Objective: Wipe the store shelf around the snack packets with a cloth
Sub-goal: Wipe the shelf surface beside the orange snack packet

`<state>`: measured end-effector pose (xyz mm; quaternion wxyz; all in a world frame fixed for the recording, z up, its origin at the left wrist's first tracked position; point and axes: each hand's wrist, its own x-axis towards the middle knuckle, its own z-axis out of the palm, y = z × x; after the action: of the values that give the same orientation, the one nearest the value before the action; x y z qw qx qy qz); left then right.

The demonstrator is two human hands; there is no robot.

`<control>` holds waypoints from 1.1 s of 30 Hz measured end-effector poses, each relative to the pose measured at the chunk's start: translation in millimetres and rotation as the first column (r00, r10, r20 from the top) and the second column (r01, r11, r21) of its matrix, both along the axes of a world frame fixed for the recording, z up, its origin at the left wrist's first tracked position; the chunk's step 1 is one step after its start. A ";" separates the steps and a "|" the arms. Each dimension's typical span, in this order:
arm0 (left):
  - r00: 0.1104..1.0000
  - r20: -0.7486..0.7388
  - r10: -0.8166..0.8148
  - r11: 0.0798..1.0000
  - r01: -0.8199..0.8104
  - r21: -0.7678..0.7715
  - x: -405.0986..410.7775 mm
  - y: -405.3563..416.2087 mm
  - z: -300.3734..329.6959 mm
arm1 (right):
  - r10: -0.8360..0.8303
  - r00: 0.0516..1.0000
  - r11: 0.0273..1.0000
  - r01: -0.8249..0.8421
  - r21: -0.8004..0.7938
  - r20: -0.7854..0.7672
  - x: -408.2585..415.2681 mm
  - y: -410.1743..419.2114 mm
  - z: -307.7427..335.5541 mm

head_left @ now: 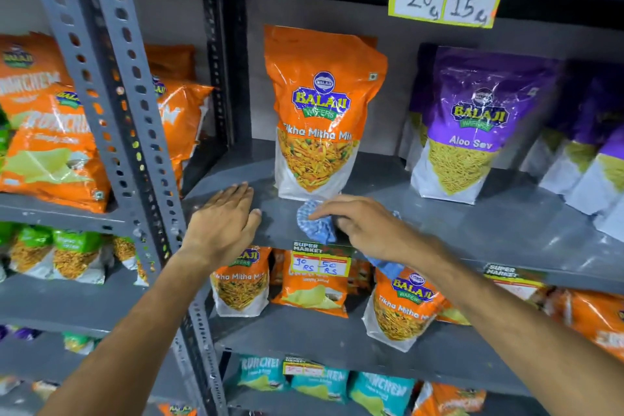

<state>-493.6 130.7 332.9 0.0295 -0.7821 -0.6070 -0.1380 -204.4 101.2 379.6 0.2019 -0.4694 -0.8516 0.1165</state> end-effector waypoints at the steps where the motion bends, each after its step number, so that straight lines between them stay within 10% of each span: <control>1: 1.000 -0.003 0.000 1.000 0.000 -0.002 -1.1 0.4 -0.9 | 0.004 0.999 1.000 -0.004 0.007 -0.034 -11.8 0.1 4.8; 13: 1.000 -0.009 0.000 1.000 0.000 0.011 -1.7 0.9 -0.4 | -0.280 0.957 0.948 0.263 0.179 0.075 -165.4 51.7 75.3; 26: 0.999 0.039 -0.022 1.000 0.022 0.013 -1.4 -2.9 0.4 | -0.077 0.949 0.995 0.053 0.086 0.307 -59.5 -0.3 39.9; 33: 1.000 0.021 -0.010 0.999 0.009 0.041 -1.4 0.3 -3.6 | -0.425 0.891 0.879 0.448 0.163 -0.159 54.5 17.7 52.8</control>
<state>-495.0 130.9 329.2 0.0385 -0.7827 -0.6006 -0.1588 -149.9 118.9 432.4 0.3184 -0.6196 -0.7174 0.0113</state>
